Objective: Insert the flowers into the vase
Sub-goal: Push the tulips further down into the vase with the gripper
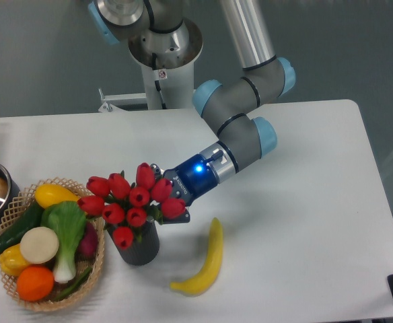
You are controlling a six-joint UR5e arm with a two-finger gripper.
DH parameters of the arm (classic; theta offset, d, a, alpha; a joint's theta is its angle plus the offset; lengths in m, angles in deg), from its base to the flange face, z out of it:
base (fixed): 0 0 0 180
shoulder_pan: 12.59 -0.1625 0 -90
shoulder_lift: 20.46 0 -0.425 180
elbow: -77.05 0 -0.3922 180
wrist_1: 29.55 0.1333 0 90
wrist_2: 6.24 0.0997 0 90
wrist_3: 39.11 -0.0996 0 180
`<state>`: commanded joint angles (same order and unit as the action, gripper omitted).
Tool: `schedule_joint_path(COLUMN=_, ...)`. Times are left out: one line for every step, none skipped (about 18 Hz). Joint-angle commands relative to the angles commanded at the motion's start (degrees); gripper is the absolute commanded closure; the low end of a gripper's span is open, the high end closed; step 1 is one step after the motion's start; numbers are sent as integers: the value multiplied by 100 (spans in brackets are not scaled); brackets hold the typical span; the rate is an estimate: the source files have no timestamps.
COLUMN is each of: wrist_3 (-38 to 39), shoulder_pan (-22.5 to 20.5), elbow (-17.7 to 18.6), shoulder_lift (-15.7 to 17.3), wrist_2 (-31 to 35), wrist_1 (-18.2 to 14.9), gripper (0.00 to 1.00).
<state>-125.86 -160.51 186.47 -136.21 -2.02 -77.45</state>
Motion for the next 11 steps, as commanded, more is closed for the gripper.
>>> schedule_joint_path(wrist_3=0, shoulder_pan=0, elbow=9, shoulder_lift=0, wrist_2=0, wrist_1=0, gripper=61)
schedule_joint_path(wrist_3=-9, shoulder_pan=0, elbow=9, shoulder_lift=-9, wrist_2=0, wrist_1=0, gripper=59)
schedule_joint_path(wrist_3=0, shoulder_pan=0, elbow=9, shoulder_lift=-9, wrist_2=0, wrist_1=0, gripper=58)
schedule_joint_path(wrist_3=0, shoulder_pan=0, elbow=0, shoulder_lift=0, wrist_2=0, wrist_1=0, gripper=58)
schedule_joint_path(wrist_3=0, shoulder_pan=0, elbow=0, shoulder_lift=0, wrist_2=0, wrist_1=0, gripper=58)
schedule_joint_path(wrist_3=0, shoulder_pan=0, elbow=0, shoulder_lift=0, wrist_2=0, wrist_1=0, gripper=58)
schedule_joint_path(wrist_3=0, shoulder_pan=0, elbow=0, shoulder_lift=0, wrist_2=0, wrist_1=0, gripper=58)
schedule_joint_path(wrist_3=0, shoulder_pan=0, elbow=0, shoulder_lift=9, wrist_2=0, wrist_1=-9, gripper=58)
schedule_joint_path(wrist_3=0, shoulder_pan=0, elbow=0, shoulder_lift=17, wrist_2=0, wrist_1=-9, gripper=59)
schedule_joint_path(wrist_3=0, shoulder_pan=0, elbow=0, shoulder_lift=18, wrist_2=0, wrist_1=-9, gripper=59)
schedule_joint_path(wrist_3=0, shoulder_pan=0, elbow=0, shoulder_lift=9, wrist_2=0, wrist_1=0, gripper=57)
